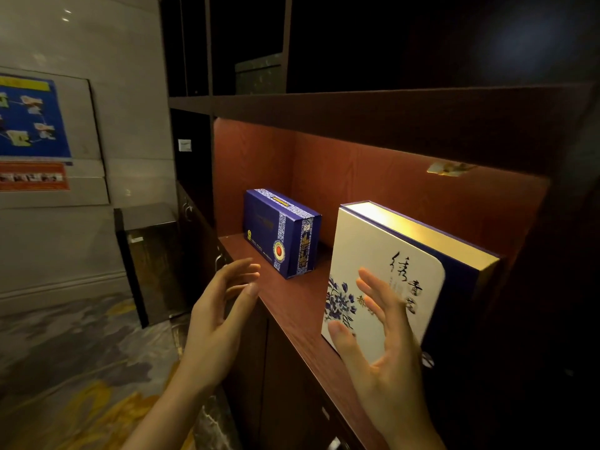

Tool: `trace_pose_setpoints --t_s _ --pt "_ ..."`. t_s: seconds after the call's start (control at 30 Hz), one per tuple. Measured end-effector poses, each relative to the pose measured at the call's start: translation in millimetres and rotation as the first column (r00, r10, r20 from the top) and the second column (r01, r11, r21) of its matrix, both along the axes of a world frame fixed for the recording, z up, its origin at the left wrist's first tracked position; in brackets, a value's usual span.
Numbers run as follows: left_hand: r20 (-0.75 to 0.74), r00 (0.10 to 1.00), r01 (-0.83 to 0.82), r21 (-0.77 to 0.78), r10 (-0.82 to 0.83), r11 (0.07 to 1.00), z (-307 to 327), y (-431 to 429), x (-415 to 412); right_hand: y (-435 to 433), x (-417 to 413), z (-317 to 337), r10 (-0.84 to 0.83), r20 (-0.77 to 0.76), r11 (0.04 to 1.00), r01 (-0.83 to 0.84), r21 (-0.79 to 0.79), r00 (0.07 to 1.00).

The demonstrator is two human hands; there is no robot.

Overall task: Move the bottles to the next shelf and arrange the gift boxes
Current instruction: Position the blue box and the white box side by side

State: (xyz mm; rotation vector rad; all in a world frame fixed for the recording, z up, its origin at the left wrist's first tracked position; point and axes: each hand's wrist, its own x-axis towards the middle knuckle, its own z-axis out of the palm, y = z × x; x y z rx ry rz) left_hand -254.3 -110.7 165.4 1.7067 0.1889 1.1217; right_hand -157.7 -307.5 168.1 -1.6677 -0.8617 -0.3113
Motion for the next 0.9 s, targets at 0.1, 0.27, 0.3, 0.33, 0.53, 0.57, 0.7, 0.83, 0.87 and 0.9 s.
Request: trace_pose_setpoints --t_s 0.1,0.27,0.3,0.33,0.53,0.57,0.7,0.83,0.87,0.9 --pt "-0.017 1.000 -0.004 -0.014 0.003 1.000 -7.5 39.6 21.8 37.6 16.7 -0.7 0.011 -0.003 1.000 -0.011 0.003 1.000" --pt "-0.073 0.997 -0.029 -0.032 0.026 0.999 -18.5 116.4 63.9 103.0 48.5 0.0 -0.048 -0.063 0.999 0.049 0.013 0.997" --pt "-0.088 0.996 -0.035 -0.043 0.031 0.998 -19.5 130.5 72.3 115.9 55.3 0.0 -0.056 -0.087 0.998 0.057 0.005 0.995" --pt "-0.099 0.995 -0.034 -0.058 0.028 0.998 -20.3 144.4 80.5 129.6 62.2 -0.2 -0.059 -0.113 0.998 0.059 -0.006 0.992" --pt "-0.120 0.993 0.006 -0.115 -0.020 0.993 -25.5 211.0 123.8 199.4 107.5 -9.2 -0.088 -0.185 0.995 0.076 -0.070 0.979" --pt "-0.124 0.992 0.009 -0.120 -0.024 0.993 -27.7 221.1 131.6 208.7 116.3 -12.8 -0.092 -0.190 0.994 0.078 -0.078 0.977" --pt "-0.163 0.986 0.009 -0.129 -0.030 0.992 -39.5 262.5 170.4 245.1 159.1 -28.9 -0.114 -0.213 0.991 0.094 -0.098 0.970" --pt "-0.205 0.979 -0.015 -0.118 -0.009 0.993 -54.6 305.5 218.3 282.2 206.2 -46.1 -0.153 -0.232 0.986 0.132 -0.104 0.961" --pt "-0.216 0.976 -0.019 -0.118 -0.007 0.993 -56.9 313.8 228.8 288.6 215.7 -50.3 -0.158 -0.239 0.985 0.138 -0.100 0.958" --pt "-0.219 0.976 -0.019 -0.118 -0.008 0.993 -58.9 323.1 241.1 296.8 226.1 -53.6 -0.161 -0.257 0.985 0.141 -0.096 0.953"
